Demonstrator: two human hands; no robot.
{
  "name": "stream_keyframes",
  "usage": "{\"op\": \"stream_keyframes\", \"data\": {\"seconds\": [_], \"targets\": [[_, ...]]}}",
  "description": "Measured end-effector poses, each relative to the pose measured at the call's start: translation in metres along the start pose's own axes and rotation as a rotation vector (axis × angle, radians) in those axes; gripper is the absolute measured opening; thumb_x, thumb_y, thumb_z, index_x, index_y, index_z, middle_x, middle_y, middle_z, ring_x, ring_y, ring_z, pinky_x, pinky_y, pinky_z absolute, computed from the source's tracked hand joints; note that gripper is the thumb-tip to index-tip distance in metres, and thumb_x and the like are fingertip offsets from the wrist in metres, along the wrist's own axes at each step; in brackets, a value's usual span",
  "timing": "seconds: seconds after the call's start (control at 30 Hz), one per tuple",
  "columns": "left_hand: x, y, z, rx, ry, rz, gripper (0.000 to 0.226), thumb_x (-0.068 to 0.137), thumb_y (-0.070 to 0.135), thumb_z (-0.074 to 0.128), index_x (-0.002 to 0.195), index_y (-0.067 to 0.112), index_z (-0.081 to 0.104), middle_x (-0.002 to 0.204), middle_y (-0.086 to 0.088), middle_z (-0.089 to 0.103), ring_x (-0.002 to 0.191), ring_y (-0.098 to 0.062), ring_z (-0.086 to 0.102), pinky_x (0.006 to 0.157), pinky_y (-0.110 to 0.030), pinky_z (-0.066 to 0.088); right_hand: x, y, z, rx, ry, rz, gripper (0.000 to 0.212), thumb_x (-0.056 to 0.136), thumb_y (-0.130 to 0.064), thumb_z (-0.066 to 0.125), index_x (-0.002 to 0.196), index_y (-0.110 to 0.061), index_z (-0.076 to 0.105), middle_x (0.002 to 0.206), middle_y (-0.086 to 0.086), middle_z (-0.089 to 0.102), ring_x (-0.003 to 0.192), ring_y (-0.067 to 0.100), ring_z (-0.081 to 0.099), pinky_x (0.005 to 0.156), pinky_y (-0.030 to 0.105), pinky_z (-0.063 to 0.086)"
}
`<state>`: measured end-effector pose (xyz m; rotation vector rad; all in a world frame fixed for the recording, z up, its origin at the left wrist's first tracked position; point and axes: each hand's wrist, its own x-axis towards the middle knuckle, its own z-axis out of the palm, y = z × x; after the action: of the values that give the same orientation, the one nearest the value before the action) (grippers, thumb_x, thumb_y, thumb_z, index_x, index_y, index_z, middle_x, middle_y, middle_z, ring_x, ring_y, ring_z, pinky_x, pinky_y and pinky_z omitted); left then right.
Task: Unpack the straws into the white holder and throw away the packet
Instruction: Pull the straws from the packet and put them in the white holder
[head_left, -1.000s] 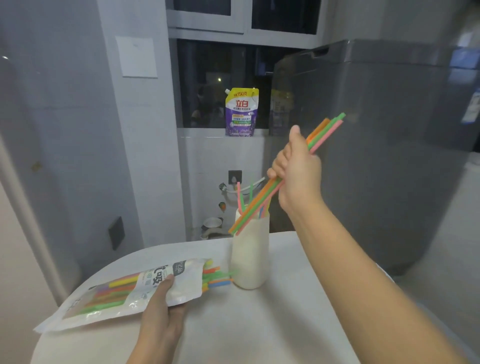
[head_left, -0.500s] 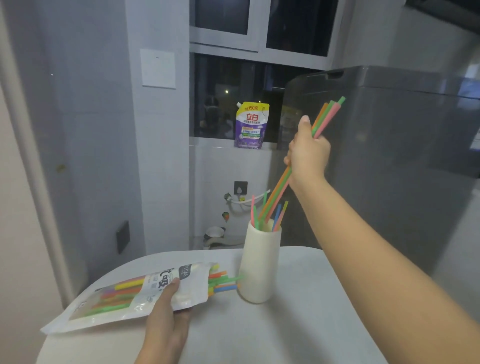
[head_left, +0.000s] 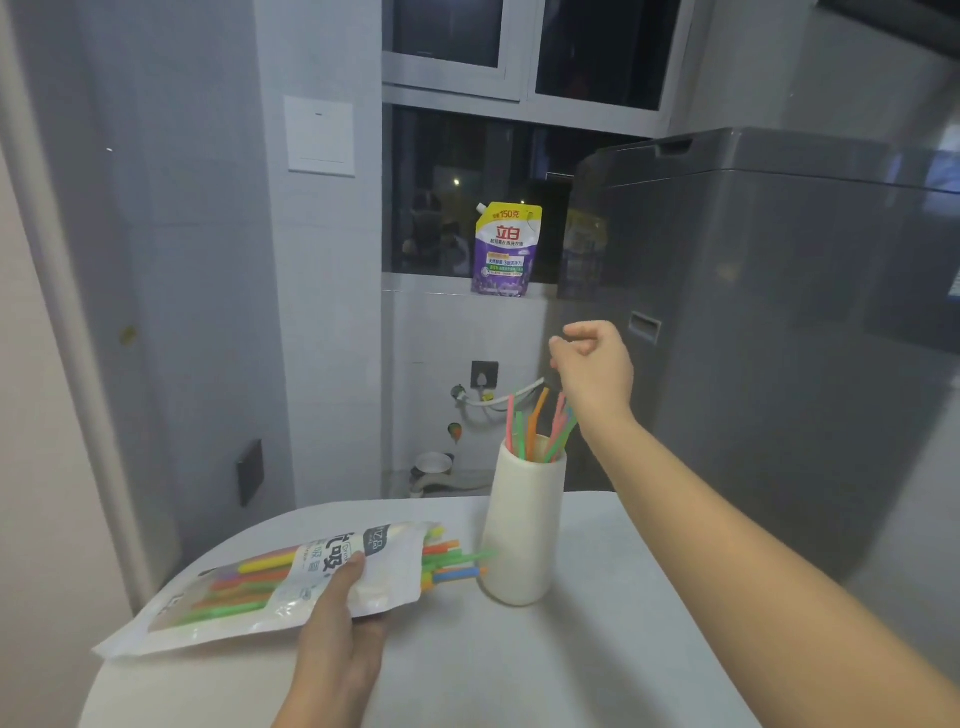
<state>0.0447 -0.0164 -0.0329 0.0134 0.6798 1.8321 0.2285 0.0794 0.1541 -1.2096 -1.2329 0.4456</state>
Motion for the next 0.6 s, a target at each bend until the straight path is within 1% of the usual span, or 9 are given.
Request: {"op": "stream_keyframes", "data": {"seconds": [0.03,0.07,0.13,0.17,0.23,0.3,0.47,0.53,0.6], "targets": [[0.0,-0.001,0.0,0.006,-0.001,0.001,0.036,0.091,0.0,0.052,0.124,0.012,0.047,0.103,-0.005,0.063,0.087,-0.018,0.062,0.043,-0.031,0.056,-0.002,0.0,-0.001,-0.019,0.013,-0.052,0.018,0.087,-0.014,0.057,0.105,-0.016,0.057,0.081,-0.005,0.061,0.073,0.005,0.057,0.06,0.012,0.044],[0.0,-0.001,0.0,0.011,-0.002,0.004,0.035,0.091,0.0,0.052,0.123,0.013,0.047,0.101,-0.004,0.063,0.087,-0.018,0.062,0.043,-0.031,0.056,-0.005,0.0,-0.003,-0.046,0.025,-0.109,0.019,0.089,-0.015,0.054,0.108,-0.017,0.057,0.083,-0.006,0.061,0.073,0.003,0.055,0.062,0.014,0.045],[-0.002,-0.002,0.001,0.017,-0.011,0.01,0.035,0.091,-0.001,0.052,0.122,0.014,0.047,0.101,-0.003,0.063,0.088,-0.018,0.062,0.044,-0.031,0.056,-0.01,0.004,-0.004,-0.164,0.044,-0.251,0.022,0.093,-0.019,0.046,0.11,-0.019,0.06,0.099,-0.003,0.065,0.087,0.01,0.057,0.075,0.027,0.048],[-0.002,-0.003,0.001,0.02,-0.013,0.011,0.035,0.091,-0.001,0.052,0.122,0.014,0.047,0.102,-0.003,0.064,0.088,-0.018,0.062,0.045,-0.031,0.056,-0.013,0.006,-0.005,-0.274,0.028,-0.325,0.025,0.095,-0.021,0.043,0.11,-0.019,0.063,0.105,0.0,0.066,0.095,0.015,0.057,0.081,0.032,0.046],[-0.002,-0.004,0.001,0.023,-0.007,0.008,0.034,0.09,-0.001,0.053,0.12,0.015,0.048,0.102,-0.003,0.064,0.089,-0.018,0.062,0.046,-0.032,0.057,-0.019,0.014,-0.005,-0.531,-0.097,-0.417,0.03,0.096,-0.024,0.038,0.104,-0.016,0.067,0.105,0.004,0.069,0.1,0.023,0.055,0.087,0.035,0.04],[-0.002,-0.003,0.001,0.018,-0.004,0.003,0.035,0.09,-0.001,0.053,0.12,0.015,0.048,0.102,-0.002,0.064,0.09,-0.017,0.062,0.049,-0.033,0.058,-0.026,0.022,-0.006,-0.635,-0.187,-0.443,0.03,0.095,-0.023,0.04,0.098,-0.016,0.069,0.098,0.005,0.071,0.097,0.025,0.056,0.086,0.033,0.036],[-0.002,-0.002,0.001,0.016,-0.027,0.003,0.031,0.091,-0.001,0.052,0.117,0.016,0.051,0.104,-0.002,0.065,0.092,-0.016,0.063,0.057,-0.032,0.06,-0.064,0.024,-0.009,-0.507,-0.095,-0.621,0.02,0.085,-0.019,0.051,0.082,-0.018,0.071,0.084,-0.002,0.071,0.092,0.024,0.057,0.082,0.031,0.033],[-0.002,-0.002,0.002,0.005,-0.031,-0.008,0.031,0.091,-0.001,0.052,0.117,0.015,0.051,0.105,-0.003,0.066,0.092,-0.017,0.064,0.057,-0.033,0.06,-0.085,0.029,-0.007,-0.45,-0.105,-0.692,0.019,0.082,-0.018,0.052,0.081,-0.016,0.071,0.08,-0.002,0.071,0.085,0.024,0.057,0.078,0.027,0.033],[-0.002,-0.003,0.003,0.006,-0.033,-0.017,0.031,0.09,-0.002,0.053,0.117,0.015,0.051,0.105,-0.004,0.066,0.093,-0.018,0.064,0.057,-0.035,0.06,-0.105,0.039,-0.005,-0.398,-0.167,-0.703,0.02,0.081,-0.017,0.051,0.082,-0.014,0.071,0.078,-0.001,0.07,0.079,0.022,0.057,0.073,0.022,0.034]]}}
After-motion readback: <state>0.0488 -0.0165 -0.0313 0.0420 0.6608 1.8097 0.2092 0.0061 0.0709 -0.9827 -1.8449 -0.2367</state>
